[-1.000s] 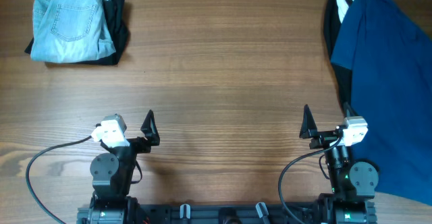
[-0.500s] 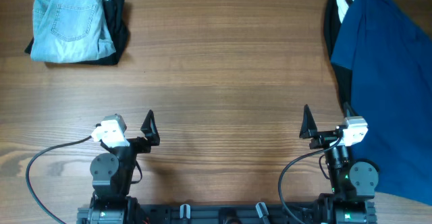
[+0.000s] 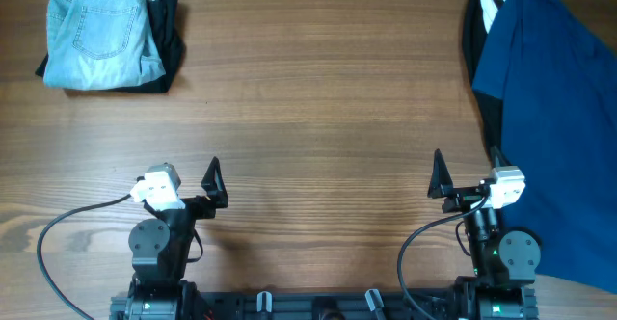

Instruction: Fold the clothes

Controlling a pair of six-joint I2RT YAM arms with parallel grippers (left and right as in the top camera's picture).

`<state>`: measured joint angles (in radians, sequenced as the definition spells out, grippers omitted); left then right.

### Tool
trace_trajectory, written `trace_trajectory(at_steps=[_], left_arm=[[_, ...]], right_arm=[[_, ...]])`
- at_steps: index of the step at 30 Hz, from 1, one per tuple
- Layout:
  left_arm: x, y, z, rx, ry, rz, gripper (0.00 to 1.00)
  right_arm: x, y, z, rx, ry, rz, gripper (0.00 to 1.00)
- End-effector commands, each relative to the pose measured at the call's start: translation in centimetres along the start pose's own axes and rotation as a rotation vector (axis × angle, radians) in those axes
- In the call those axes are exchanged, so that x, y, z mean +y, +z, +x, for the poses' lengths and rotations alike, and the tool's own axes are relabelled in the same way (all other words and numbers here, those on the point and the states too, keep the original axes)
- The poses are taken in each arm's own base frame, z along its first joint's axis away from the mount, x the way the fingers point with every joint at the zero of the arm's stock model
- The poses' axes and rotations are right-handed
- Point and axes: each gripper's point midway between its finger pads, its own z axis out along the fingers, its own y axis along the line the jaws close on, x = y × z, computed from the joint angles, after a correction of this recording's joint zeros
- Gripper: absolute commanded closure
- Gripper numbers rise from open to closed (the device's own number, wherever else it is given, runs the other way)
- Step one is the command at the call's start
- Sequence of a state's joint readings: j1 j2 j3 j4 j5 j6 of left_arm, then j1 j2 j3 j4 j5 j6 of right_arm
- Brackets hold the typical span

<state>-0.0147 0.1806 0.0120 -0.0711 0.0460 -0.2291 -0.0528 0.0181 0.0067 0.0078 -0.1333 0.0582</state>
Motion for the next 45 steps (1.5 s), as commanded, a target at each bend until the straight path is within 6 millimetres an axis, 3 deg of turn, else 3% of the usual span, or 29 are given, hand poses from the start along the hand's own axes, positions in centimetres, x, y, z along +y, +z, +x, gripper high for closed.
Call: trace_trajectory(at_steps=[1,24,31,34,40,45], left_arm=[[0.4,0.1,0.4,0.009,0.015,-0.017,0.00],[0.4,0.1,0.4,0.009,0.015,-0.017,0.00],[0.0,0.1,-0.7,-0.033,0.017,-0.004,0.00],[-1.0,0.0,-1.3,-0.056,-0.004,0.051,0.00],[-4.6,-0.7,-3.4,-0.125,0.011,0.247,0.00],[-5.8,-1.6,-6.5,-0.198,0.030,0.278,0.00]], right_arm=[[0.0,0.0,-0.1,-0.007,-0.006,0.003,0.01],[0.0,0.0,-0.1,-0.008,-0.007,0.003,0.00],[0.1,0.0,-0.1,-0.008,0.041,-0.005,0.00],[0.1,0.0,-0.4,-0.017,0.100,-0.005,0.00],[1.1,-0.3,-3.5,-0.141,0.074,-0.061,0.00],[1.3,-0.7,-6.0,-0.190,0.028,-0.063,0.00]])
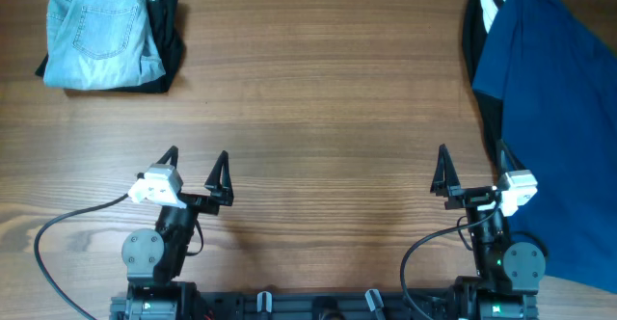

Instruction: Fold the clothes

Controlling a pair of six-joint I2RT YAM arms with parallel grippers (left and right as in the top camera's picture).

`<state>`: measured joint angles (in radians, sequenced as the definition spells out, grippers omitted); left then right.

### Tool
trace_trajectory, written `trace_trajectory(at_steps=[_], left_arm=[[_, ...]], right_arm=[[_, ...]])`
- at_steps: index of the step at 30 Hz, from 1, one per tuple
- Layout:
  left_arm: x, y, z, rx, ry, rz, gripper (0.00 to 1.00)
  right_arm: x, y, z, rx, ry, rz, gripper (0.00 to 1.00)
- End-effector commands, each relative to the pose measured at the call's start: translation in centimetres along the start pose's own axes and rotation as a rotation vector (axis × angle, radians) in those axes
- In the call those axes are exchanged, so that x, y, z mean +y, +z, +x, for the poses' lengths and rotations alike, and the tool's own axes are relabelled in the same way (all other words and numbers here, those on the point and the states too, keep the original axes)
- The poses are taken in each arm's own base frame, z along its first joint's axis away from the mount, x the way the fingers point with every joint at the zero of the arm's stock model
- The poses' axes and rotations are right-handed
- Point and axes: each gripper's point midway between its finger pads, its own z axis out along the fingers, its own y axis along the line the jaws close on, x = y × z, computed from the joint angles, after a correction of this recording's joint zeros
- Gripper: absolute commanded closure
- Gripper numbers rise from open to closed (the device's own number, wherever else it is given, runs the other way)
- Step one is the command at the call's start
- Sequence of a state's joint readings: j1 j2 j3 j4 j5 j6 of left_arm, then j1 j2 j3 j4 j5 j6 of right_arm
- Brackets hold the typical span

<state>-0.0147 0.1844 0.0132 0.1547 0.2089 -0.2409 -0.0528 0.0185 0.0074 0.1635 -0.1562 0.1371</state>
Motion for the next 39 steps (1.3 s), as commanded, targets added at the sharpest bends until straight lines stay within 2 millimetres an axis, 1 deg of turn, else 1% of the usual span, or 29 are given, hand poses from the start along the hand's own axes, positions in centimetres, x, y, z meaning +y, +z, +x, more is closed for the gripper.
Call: trace_trajectory(at_steps=[1,3,5,7,9,11,12,14,16,18,19,21,23,24,25,27,29,30,33,34,35,36,37,39], left_arm=[[-1.8,-0.1,-3.0,-0.045,0.016,0.061,0.00],[-2.2,0.0,-4.4,-0.052,0.018,0.064,0.00],[-2.4,0.3,-5.2,-0.039,0.015,0.060,0.00],[-2.5,1.0,-6.0,0.000,0.006,0.048,0.00],[-2.5,1.9,-6.6,0.044,-0.005,0.034,0.00],[-2.4,2.9,-7.0,0.092,-0.013,0.019,0.00],[-2.3,3.6,-7.0,0.138,0.011,0.007,0.00],[-1.9,5.0,-6.8,0.221,0.043,-0.012,0.00],[-1.5,6.2,-6.5,0.298,0.037,-0.031,0.00],[-1.2,7.5,-6.2,0.372,0.019,-0.050,0.00],[-0.9,8.2,-6.0,0.417,0.007,-0.062,0.00],[-0.4,9.7,-5.3,0.517,-0.018,-0.088,0.00],[0.0,10.9,-4.8,0.587,-0.036,-0.106,0.00],[0.3,11.6,-4.3,0.623,-0.038,-0.112,0.00],[0.5,12.4,-3.6,0.664,-0.029,-0.112,0.00],[0.6,13.3,-2.4,0.706,-0.034,-0.112,0.00],[0.9,14.0,-1.5,0.723,-0.036,-0.112,0.00],[1.1,14.3,-1.0,0.729,-0.038,-0.114,0.00],[1.3,14.8,-0.4,0.735,-0.051,-0.116,0.00],[1.2,14.8,-0.2,0.745,-0.058,-0.107,0.00],[1.2,14.8,-0.2,0.744,-0.058,-0.107,0.00],[1.2,14.8,-0.2,0.741,-0.057,-0.106,0.00],[1.1,14.9,-0.3,0.737,-0.056,-0.105,0.00],[1.1,15.0,-0.4,0.731,-0.054,-0.103,0.00]], right_arm=[[0.8,0.0,-2.8,-0.041,-0.041,-0.028,0.00],[0.9,0.3,-3.9,-0.040,-0.065,-0.027,0.00],[0.7,0.7,-4.8,-0.033,-0.073,-0.010,0.00],[0.7,1.5,-6.1,-0.020,-0.106,-0.005,0.00],[0.7,2.6,-7.5,0.002,-0.114,-0.004,0.00],[1.1,4.1,-8.7,0.030,-0.114,-0.027,0.00],[1.4,5.3,-9.4,0.053,-0.126,-0.049,0.00],[1.8,7.6,-10.0,0.106,-0.117,-0.085,0.00],[2.0,9.4,-10.1,0.158,-0.104,-0.109,0.00],[1.9,11.3,-9.5,0.243,-0.084,-0.120,0.00],[1.6,12.7,-8.8,0.314,-0.076,-0.116,0.01],[1.0,14.9,-6.9,0.442,-0.096,-0.118,0.00],[0.5,16.4,-4.7,0.549,-0.120,-0.126,0.00],[0.1,17.2,-3.3,0.607,-0.126,-0.131,0.00],[-0.3,18.1,-1.4,0.668,-0.110,-0.130,0.00],[-0.7,19.4,1.0,0.716,-0.088,-0.135,0.00],[-0.6,19.9,3.5,0.763,-0.055,-0.160,0.00],[-0.5,19.9,5.2,0.805,-0.011,-0.162,0.00],[-0.8,20.3,7.9,0.850,0.020,-0.161,0.00],[-2.0,21.1,9.4,0.853,-0.003,-0.113,0.00],[-3.4,21.6,9.9,0.850,-0.021,-0.041,0.00],[-4.6,21.8,10.2,0.848,-0.018,0.039,0.03],[-6.9,22.0,10.6,0.838,-0.004,0.183,0.04],[-9.5,22.0,11.5,0.829,-0.005,0.322,0.04]])
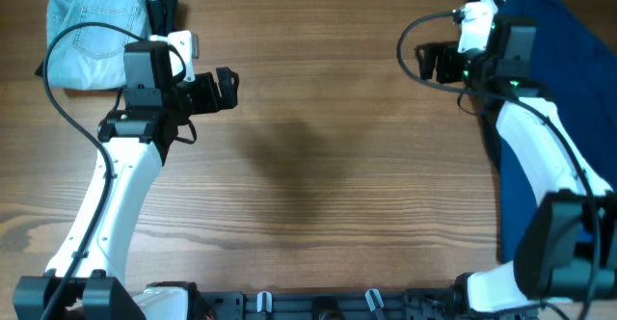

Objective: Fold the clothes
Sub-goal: 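Reach the right gripper to the teal shirt pile and grasp it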

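Observation:
A big dark blue garment (564, 118) lies spread unfolded along the table's right side. A black piece (471, 33) and a white piece show at its upper left edge. My right gripper (431, 63) hovers just left of that edge at the back, pointing left, its fingers apart and empty. Folded light blue jeans (96, 21) rest on a black garment (172, 23) at the back left. My left gripper (222, 87) hangs right of that pile over bare wood, open and holding nothing.
The wooden table (318, 166) stretches between the two piles. Both arm bases stand at the front edge, and cables loop from each arm near the wrists.
Both arms have gone from resting low at the front edge to stretched toward the back. The left gripper is now beside the jeans pile, the right beside the blue garment's upper left edge.
Both grippers first sat shut near the front edge by their bases. Then they stood open in the same place. Now both arms reach to the back of the table, one near each pile; the clothes have not moved.

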Controlling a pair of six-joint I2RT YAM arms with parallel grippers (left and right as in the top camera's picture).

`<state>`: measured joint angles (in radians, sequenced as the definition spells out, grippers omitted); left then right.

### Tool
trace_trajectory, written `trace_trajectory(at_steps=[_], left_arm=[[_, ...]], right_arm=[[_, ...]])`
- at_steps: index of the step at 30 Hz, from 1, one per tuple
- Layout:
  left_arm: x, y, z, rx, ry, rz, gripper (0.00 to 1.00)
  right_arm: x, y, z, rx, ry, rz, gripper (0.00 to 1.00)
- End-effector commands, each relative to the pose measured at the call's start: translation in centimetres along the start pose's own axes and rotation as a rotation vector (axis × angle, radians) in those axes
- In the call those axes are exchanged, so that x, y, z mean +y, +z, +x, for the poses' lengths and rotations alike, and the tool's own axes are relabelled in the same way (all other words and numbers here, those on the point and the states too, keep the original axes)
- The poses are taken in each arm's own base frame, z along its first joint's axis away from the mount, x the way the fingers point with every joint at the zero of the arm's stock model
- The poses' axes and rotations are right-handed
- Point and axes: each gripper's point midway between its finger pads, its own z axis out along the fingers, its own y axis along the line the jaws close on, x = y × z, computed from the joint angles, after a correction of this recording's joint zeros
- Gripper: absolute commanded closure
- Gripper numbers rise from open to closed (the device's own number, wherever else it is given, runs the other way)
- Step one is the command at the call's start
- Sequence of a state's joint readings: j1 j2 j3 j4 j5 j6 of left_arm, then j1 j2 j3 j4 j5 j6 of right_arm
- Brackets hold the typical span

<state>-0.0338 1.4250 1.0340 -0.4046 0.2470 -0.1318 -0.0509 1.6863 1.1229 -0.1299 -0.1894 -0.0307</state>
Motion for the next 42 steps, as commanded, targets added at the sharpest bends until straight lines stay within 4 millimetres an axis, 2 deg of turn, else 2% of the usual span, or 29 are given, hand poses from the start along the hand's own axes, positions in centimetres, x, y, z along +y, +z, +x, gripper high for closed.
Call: trace_trajectory(at_steps=[1,7,11,16,19,25,27,30,31,33,36,39,42], left_arm=[[-0.7,-0.1,-0.9,-0.021,0.022,0.030,0.00],[-0.8,-0.1,-1.0,-0.024,0.022,0.031,0.00],[-0.8,-0.1,-1.0,-0.024,-0.008,0.032,0.00],[-0.9,-0.1,-1.1,-0.025,-0.100,0.036,0.00],[-0.9,-0.1,-1.2,-0.029,-0.099,0.037,0.00],[-0.9,-0.1,-1.2,-0.030,-0.099,0.037,0.00],[-0.9,-0.1,-1.2,-0.029,-0.099,0.037,0.00],[-0.9,-0.1,-1.2,-0.031,-0.099,0.037,0.00],[-0.9,-0.1,-1.3,-0.033,-0.098,0.038,0.00],[-0.9,-0.1,-1.4,-0.038,-0.097,0.039,0.00],[-0.9,-0.1,-1.5,-0.044,-0.095,0.041,0.00],[-1.0,-0.1,-1.7,-0.052,-0.093,0.042,0.00],[-1.0,-0.1,-1.7,-0.052,-0.093,0.043,0.00]], right_arm=[[-6.3,1.8,1.5,0.018,0.139,0.314,0.04],[-10.8,4.3,6.5,0.119,0.237,0.410,0.14],[-13.1,4.7,8.4,0.151,0.285,0.445,0.16],[-14.3,5.2,10.1,0.184,0.302,0.468,0.29],[-14.1,5.7,10.3,0.183,0.311,0.451,0.36],[-13.7,6.0,9.6,0.156,0.309,0.420,0.36],[-13.7,6.0,9.6,0.155,0.308,0.421,0.41],[-13.7,6.0,9.8,0.165,0.309,0.421,0.52],[-13.7,6.0,9.9,0.169,0.309,0.421,0.58],[-13.7,6.0,10.1,0.173,0.312,0.421,0.76],[-13.7,6.0,10.0,0.172,0.313,0.421,0.92],[-13.6,5.8,9.6,0.163,0.311,0.421,0.96],[-13.4,4.7,7.9,0.127,0.303,0.415,0.95]])
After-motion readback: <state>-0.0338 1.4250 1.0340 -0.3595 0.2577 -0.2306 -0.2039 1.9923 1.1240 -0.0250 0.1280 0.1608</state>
